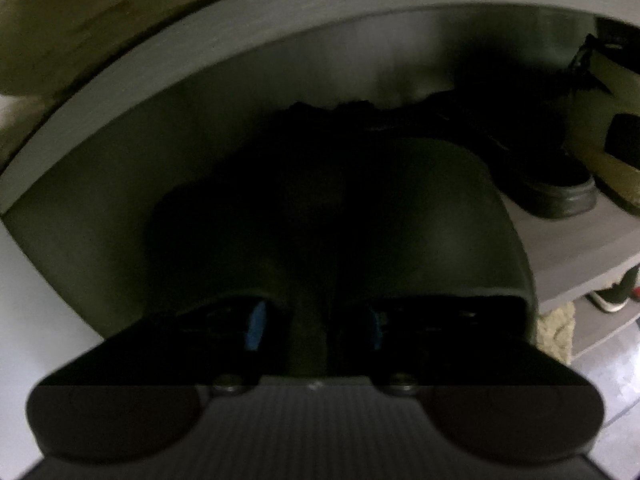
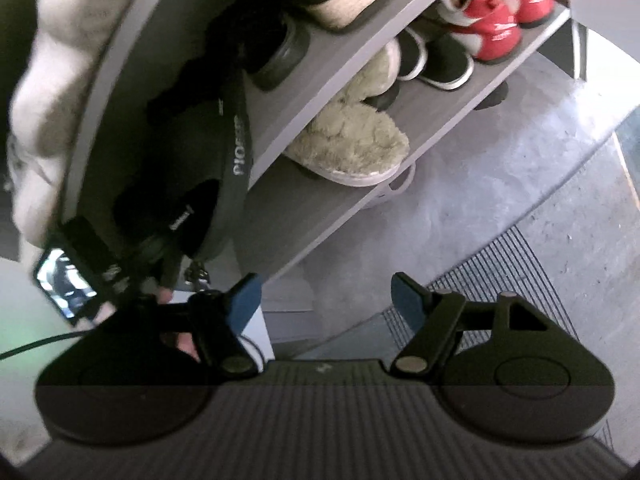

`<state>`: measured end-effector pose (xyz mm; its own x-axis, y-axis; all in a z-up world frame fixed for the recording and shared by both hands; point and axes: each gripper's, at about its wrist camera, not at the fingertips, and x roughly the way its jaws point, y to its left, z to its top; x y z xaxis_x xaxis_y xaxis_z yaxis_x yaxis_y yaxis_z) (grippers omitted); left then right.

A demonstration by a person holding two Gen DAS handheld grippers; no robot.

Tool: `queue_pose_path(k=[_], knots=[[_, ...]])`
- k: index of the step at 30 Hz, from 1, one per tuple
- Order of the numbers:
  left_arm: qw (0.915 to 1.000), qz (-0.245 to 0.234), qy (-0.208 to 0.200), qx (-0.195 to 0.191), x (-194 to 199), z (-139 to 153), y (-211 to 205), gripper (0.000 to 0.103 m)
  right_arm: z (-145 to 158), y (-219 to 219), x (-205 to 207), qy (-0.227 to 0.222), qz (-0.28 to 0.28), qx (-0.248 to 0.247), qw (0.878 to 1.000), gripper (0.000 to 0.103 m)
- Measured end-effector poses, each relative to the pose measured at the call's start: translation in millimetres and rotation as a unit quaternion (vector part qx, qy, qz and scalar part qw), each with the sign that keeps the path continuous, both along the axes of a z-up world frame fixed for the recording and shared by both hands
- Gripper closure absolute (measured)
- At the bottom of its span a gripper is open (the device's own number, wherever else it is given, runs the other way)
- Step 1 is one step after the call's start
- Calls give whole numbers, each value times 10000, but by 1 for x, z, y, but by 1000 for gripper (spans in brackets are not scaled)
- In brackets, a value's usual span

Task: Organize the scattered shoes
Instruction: 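Open the right tool and withdraw it from the black slides, then swing the right tool from the cabinet toward the cream clogs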

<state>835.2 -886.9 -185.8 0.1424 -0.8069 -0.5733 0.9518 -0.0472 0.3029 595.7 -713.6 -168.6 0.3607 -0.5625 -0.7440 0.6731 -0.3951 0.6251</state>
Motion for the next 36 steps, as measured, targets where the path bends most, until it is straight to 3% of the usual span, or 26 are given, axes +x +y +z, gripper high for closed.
queue_pose_path(k=[6, 11, 20, 28, 34, 36], knots=[[10000, -69, 11, -18, 4, 0, -1, 45, 1, 31, -17, 70, -16, 292, 9995, 28], [9996, 205, 165, 117, 7, 9, 3, 18, 3, 52, -7, 62, -120, 402, 9991, 28], [9987, 176, 171, 451, 7, 15, 26, 13, 17, 95, 0, 134, -200, 498, 9985, 28], [9947, 236, 402, 920, 0, 55, 71, 9, 45, 129, -19, 277, -511, 547, 9968, 28], [9906, -132, 594, 1225, -34, 89, 106, 9, 64, 176, -46, 404, -1132, 765, 9898, 29], [9894, -318, 612, 1277, -45, 97, 126, 9, 70, 206, -62, 351, -1593, 904, 9825, 29]])
